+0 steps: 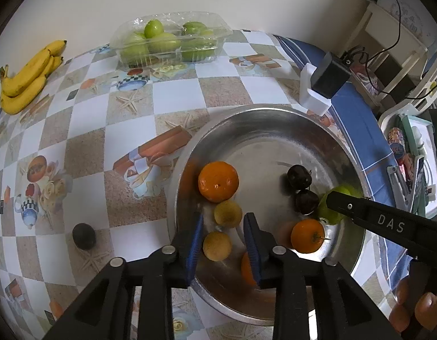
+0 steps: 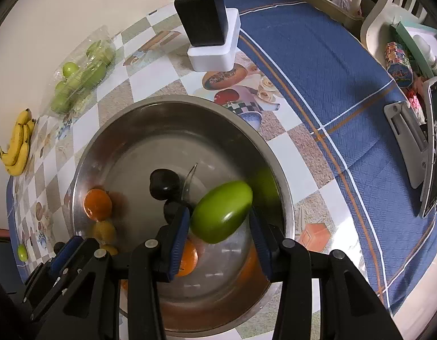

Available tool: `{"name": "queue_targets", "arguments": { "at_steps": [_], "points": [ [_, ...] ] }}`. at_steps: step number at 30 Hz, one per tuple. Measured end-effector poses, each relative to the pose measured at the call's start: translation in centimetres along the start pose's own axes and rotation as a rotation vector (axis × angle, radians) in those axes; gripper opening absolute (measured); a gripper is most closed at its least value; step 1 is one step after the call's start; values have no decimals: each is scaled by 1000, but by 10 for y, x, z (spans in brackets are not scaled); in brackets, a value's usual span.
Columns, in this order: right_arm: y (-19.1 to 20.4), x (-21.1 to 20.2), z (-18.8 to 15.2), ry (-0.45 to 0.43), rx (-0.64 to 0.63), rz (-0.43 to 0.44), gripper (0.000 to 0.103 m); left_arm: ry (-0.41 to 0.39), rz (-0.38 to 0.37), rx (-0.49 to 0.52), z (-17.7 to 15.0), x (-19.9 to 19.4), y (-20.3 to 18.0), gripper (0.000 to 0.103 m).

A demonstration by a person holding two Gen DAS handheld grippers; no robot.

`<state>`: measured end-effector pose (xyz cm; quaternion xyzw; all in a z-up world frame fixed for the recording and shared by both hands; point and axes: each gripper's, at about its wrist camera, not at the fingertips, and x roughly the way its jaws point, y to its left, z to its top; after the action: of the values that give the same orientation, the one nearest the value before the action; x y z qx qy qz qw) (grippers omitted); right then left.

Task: Organize fruits
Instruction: 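Open the right tool to drop the mango while the left releases the yellow fruit, then withdraw both open tools from the bowl toward the loose dark plum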

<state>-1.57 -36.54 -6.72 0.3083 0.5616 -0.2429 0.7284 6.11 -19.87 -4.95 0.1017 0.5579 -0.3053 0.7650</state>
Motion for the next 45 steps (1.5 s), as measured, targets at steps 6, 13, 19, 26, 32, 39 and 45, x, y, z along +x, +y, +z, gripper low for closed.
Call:
{"name": "queue_targets", "arguments": {
  "at_steps": [6,13,19,26,32,39,45],
  "points": [
    [7,-20,2,-48,-18,14,46,-7,15,-18,4,-14,2,36],
    [27,-51,1,-115,-73,51,46,-19,63,-110,5,-32,29,46],
    [37,-41,-2,-86,-107,34,46,-19,101,-201,4,-37,57,64],
    [42,-19,-6,-22,-119,-5,60,30,184,-289,-6,-23,86,85],
    [44,-16,-7,-22,-123,-3,72,31,208,-334,-11,-20,99,96],
    [50,-14,-9,-24,-154,-3,81,22,228,-361,-12,-21,109,103],
    [54,-19,-9,-61,-172,-16,103,-4,247,-388,-12,-27,117,103]
  ]
}}
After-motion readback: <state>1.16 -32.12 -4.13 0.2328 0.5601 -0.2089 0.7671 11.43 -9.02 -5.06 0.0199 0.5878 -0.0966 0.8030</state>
